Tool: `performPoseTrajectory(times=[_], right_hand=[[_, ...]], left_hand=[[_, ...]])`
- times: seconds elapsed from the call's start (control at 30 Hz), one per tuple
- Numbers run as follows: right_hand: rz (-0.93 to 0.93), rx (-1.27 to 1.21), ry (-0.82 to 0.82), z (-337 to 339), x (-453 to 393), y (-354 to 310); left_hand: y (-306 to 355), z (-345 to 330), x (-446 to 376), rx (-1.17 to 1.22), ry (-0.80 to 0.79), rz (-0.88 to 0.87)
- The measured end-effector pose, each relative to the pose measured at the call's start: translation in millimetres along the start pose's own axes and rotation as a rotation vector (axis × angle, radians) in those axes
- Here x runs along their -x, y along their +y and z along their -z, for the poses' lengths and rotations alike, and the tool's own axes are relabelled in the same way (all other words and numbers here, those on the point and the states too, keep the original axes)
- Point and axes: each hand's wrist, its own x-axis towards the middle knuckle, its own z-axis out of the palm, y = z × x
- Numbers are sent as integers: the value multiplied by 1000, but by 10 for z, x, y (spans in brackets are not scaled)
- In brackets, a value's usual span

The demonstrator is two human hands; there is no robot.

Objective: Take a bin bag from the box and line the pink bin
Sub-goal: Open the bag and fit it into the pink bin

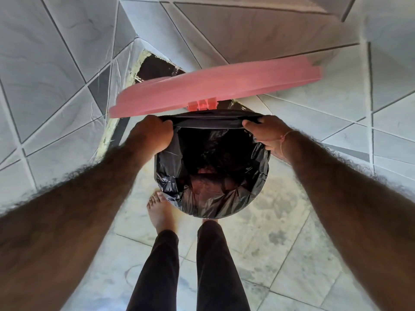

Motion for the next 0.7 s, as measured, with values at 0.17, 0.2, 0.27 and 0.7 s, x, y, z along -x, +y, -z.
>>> performPoseTrajectory(times=[0.17, 0.2, 0.27, 0.7], right_hand=[[3, -114, 17, -106, 11, 89], [4, -159, 17, -128, 42, 101], [3, -210, 87, -161, 22, 199], [480, 988, 200, 227, 280, 441]], left_hand=[[-2, -62, -30, 247, -57, 96], [-40, -88, -25, 288, -73, 108], [-158, -138, -9, 386, -145, 140], [-400, -161, 26, 379, -177, 74]])
